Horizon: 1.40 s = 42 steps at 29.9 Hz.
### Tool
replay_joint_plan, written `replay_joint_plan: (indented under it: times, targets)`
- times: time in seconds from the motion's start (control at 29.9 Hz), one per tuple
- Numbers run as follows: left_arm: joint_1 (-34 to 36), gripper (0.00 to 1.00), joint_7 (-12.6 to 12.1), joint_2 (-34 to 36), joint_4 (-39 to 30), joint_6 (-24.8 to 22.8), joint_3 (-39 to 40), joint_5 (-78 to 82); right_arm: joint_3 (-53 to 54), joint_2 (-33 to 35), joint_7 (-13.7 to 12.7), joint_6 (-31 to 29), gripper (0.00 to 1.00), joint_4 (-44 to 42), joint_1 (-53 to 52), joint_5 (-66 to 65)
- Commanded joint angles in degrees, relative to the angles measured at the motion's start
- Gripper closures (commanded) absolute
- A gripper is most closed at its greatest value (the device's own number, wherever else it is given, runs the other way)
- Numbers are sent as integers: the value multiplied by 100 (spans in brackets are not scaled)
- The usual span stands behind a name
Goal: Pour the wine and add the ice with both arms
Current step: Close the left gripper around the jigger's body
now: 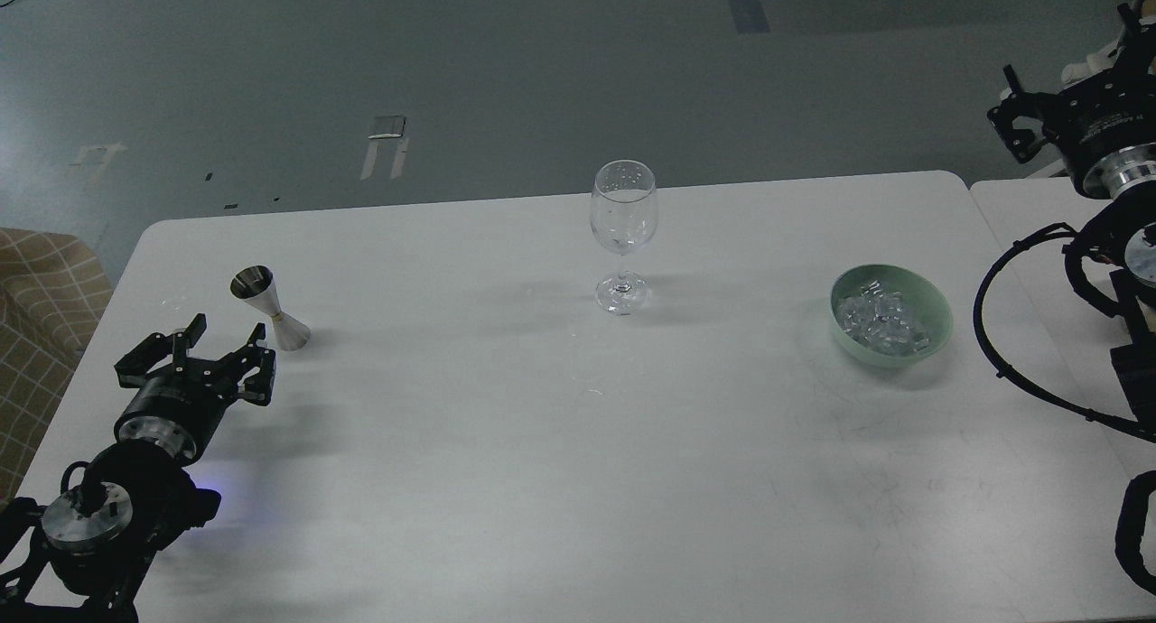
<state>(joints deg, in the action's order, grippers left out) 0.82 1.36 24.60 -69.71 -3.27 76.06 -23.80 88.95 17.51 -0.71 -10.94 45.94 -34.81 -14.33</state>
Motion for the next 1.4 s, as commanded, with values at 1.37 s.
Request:
replay_joint_plan:
  times: [1.37]
  targets:
    - [445, 38, -48, -553, 423, 291, 102, 34, -9, -11, -8, 101, 0, -6, 53, -9]
